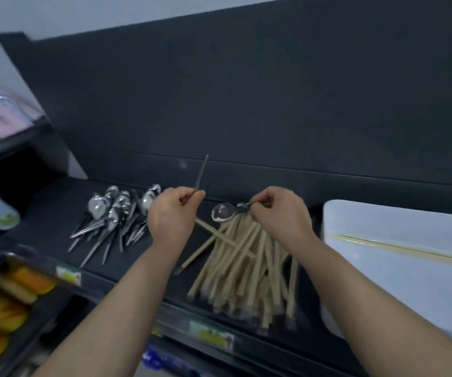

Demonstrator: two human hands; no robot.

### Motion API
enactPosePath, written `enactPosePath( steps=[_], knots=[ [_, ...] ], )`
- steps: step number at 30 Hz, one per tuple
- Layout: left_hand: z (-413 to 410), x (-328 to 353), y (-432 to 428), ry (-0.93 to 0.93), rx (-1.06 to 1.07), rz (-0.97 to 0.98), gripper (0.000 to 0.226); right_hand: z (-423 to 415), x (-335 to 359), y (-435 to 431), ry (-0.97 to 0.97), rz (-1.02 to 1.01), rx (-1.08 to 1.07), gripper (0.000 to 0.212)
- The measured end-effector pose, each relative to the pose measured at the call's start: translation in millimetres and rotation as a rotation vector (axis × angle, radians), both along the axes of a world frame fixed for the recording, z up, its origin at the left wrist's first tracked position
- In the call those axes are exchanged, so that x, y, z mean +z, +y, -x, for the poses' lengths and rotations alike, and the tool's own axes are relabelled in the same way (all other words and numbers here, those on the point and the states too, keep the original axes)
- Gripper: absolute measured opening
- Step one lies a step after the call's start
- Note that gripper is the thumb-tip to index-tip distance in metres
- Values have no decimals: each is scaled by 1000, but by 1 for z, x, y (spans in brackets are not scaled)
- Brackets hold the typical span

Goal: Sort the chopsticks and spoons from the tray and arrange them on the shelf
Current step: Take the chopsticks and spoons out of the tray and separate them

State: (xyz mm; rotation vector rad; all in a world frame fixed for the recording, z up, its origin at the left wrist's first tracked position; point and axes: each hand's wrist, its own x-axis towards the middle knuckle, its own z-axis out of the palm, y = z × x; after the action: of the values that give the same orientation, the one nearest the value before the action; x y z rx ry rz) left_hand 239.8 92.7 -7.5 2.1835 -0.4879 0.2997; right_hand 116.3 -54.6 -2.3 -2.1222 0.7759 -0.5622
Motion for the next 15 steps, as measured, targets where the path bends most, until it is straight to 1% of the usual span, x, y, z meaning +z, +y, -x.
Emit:
enactPosePath(
  steps=[2, 4, 6, 8, 9, 12, 15],
  knots=[
    [-34, -12, 35, 55, 0, -22, 17, -40, -16, 32, 10, -55, 8, 8],
    [-66, -21, 64, 47, -6, -37, 17, -76, -29, 61, 1, -118, -3, 8],
    [-96, -30, 87, 73, -64, 40, 6, -110, -40, 84, 10, -163, -23, 8],
    [-122, -36, 107, 86, -121, 110, 7, -141, -47, 102, -11, -216, -58, 12],
    [-134, -40, 116, 77, -131, 110, 8, -155, -51, 110, -30, -249, -80, 14],
    [-166, -51, 137, -18, -118, -19, 14, -194, -62, 133, -19, -292, -130, 9],
    [-193, -66, 151, -48, -149, -200, 21, -216, -68, 156, 25, -288, -117, 10]
  ],
)
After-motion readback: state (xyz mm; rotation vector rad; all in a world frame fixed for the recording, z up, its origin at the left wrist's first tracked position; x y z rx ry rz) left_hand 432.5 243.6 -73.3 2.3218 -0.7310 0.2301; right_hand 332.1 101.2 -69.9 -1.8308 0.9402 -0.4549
